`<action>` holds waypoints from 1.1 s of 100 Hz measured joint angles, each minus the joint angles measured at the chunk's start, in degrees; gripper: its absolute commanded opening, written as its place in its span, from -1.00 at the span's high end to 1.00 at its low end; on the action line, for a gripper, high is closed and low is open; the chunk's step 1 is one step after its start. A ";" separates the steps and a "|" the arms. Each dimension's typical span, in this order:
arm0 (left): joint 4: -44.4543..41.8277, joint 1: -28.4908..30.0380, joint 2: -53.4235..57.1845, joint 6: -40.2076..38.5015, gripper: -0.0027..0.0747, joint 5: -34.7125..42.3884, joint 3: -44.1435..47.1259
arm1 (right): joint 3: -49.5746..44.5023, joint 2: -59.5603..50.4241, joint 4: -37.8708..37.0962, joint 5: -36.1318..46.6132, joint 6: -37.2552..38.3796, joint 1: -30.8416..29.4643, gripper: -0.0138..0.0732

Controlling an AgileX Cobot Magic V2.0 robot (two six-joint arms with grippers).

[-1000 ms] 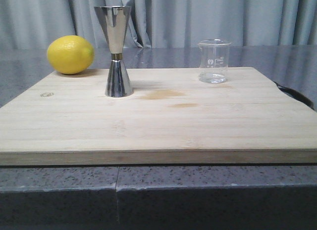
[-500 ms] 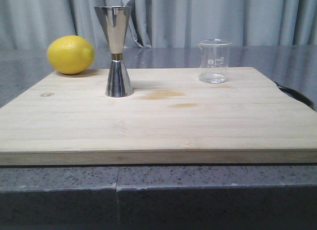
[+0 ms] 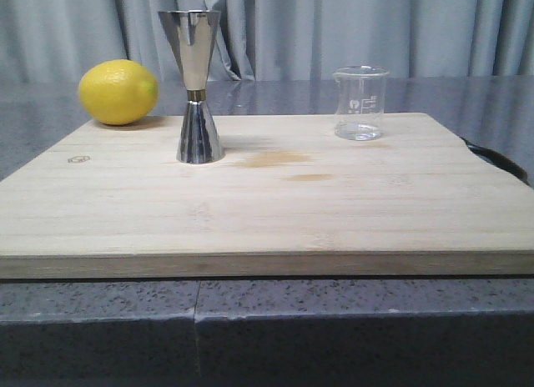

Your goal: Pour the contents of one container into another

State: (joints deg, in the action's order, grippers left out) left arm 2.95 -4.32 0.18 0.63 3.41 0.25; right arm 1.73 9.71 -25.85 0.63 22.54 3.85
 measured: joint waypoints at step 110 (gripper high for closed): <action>0.00 0.00 0.00 0.00 0.98 -0.22 0.00 | -2.67 -10.13 22.28 -3.79 -14.10 -5.56 0.85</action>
State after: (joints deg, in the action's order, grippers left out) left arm 2.95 -4.32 0.18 0.63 3.19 0.25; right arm -0.94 -0.42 -3.57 -3.16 8.44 -1.72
